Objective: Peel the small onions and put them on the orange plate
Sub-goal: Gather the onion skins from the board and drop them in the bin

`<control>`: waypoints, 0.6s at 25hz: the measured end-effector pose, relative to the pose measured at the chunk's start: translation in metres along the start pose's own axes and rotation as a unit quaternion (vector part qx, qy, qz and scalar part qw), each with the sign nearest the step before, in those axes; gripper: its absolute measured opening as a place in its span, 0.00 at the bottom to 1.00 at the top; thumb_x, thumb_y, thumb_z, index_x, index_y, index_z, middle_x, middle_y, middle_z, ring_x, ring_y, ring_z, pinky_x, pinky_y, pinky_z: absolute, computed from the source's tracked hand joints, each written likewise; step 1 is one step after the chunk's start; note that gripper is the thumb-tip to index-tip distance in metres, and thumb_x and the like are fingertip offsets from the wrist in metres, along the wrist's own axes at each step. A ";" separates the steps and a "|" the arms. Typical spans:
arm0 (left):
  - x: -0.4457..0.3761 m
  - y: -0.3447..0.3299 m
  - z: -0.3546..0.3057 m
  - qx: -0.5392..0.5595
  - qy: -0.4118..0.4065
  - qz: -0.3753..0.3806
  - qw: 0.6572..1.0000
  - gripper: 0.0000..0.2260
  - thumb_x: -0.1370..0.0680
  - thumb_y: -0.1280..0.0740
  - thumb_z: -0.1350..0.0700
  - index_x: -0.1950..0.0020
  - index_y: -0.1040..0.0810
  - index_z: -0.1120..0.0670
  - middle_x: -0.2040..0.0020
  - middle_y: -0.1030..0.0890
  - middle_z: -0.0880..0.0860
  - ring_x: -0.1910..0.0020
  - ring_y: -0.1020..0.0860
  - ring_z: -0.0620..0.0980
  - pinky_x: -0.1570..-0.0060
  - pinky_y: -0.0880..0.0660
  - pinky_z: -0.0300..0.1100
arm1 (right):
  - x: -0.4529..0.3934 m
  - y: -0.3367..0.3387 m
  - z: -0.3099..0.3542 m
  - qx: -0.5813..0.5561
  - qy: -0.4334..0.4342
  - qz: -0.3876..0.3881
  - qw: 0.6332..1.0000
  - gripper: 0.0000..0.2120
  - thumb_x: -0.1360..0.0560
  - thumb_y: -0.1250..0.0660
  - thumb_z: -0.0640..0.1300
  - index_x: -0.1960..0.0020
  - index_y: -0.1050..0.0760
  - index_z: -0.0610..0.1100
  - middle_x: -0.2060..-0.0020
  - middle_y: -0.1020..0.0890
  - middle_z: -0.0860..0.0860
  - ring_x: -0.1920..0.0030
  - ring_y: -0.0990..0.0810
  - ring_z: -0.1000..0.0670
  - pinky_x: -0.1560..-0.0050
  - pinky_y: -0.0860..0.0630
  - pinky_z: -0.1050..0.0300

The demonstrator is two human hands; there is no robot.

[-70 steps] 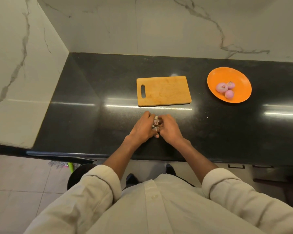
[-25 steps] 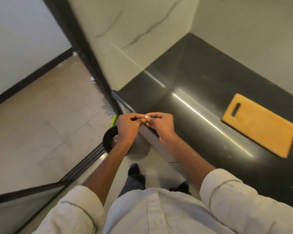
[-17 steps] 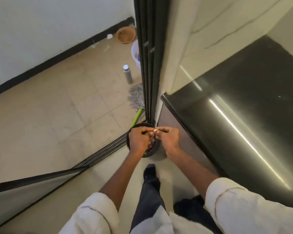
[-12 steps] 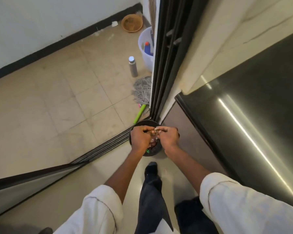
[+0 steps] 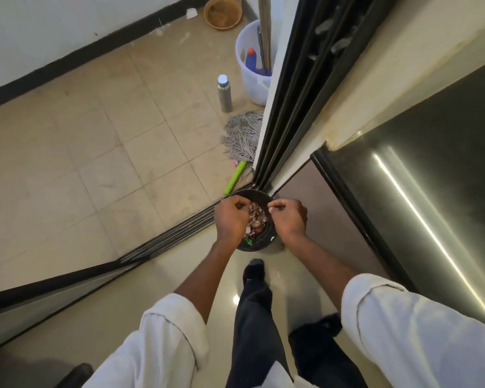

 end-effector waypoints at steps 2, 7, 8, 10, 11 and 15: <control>0.020 0.004 -0.024 0.022 -0.025 -0.005 0.999 0.04 0.21 0.25 0.57 0.48 0.11 0.52 0.53 0.12 0.46 0.53 0.16 0.42 0.45 0.20 0.41 | 0.014 0.023 0.008 -0.030 0.017 -0.016 0.999 0.06 0.22 0.28 0.40 0.49 0.12 0.48 0.52 0.11 0.52 0.48 0.14 0.51 0.39 0.18 0.52; 0.096 0.006 -0.127 0.084 -0.166 -0.006 0.983 0.01 0.18 0.28 0.57 0.48 0.16 0.52 0.55 0.17 0.43 0.54 0.18 0.40 0.50 0.24 0.32 | 0.085 0.137 0.018 -0.154 0.117 -0.111 0.975 0.08 0.19 0.29 0.40 0.45 0.14 0.50 0.53 0.13 0.57 0.50 0.14 0.57 0.43 0.17 0.53; 0.117 0.001 -0.154 0.101 -0.211 0.001 0.972 0.01 0.17 0.27 0.57 0.49 0.16 0.52 0.55 0.16 0.43 0.54 0.18 0.41 0.51 0.24 0.32 | 0.105 0.170 0.011 -0.181 0.136 -0.146 0.963 0.08 0.19 0.29 0.38 0.45 0.14 0.49 0.53 0.13 0.56 0.50 0.14 0.57 0.43 0.17 0.55; 0.162 -0.026 -0.202 0.119 -0.288 0.051 0.949 0.02 0.17 0.28 0.58 0.46 0.16 0.53 0.53 0.15 0.45 0.52 0.18 0.41 0.49 0.23 0.32 | 0.140 0.232 -0.022 -0.234 0.150 -0.212 0.937 0.09 0.19 0.31 0.36 0.44 0.15 0.47 0.53 0.12 0.54 0.50 0.14 0.54 0.45 0.18 0.57; 0.188 -0.048 -0.224 0.106 -0.328 0.088 0.935 0.04 0.17 0.28 0.58 0.44 0.15 0.53 0.50 0.14 0.46 0.50 0.17 0.41 0.46 0.23 0.32 | 0.156 0.261 -0.048 -0.250 0.148 -0.248 0.924 0.10 0.18 0.31 0.35 0.44 0.15 0.46 0.52 0.12 0.53 0.49 0.13 0.54 0.44 0.18 0.57; 0.287 -0.167 -0.265 -0.041 -0.468 0.264 0.843 0.18 0.16 0.30 0.56 0.26 0.22 0.54 0.29 0.19 0.52 0.30 0.22 0.47 0.28 0.26 0.45 | 0.200 0.344 -0.169 -0.222 0.082 -0.390 0.890 0.12 0.16 0.35 0.36 0.37 0.17 0.44 0.43 0.13 0.52 0.41 0.16 0.53 0.35 0.20 0.51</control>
Point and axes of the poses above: each hand's wrist, its own x-axis away from the middle knuckle, its own y-axis out of the back of the hand, z = x × y, the point moved 9 cm from there along -x, towards the middle knuckle
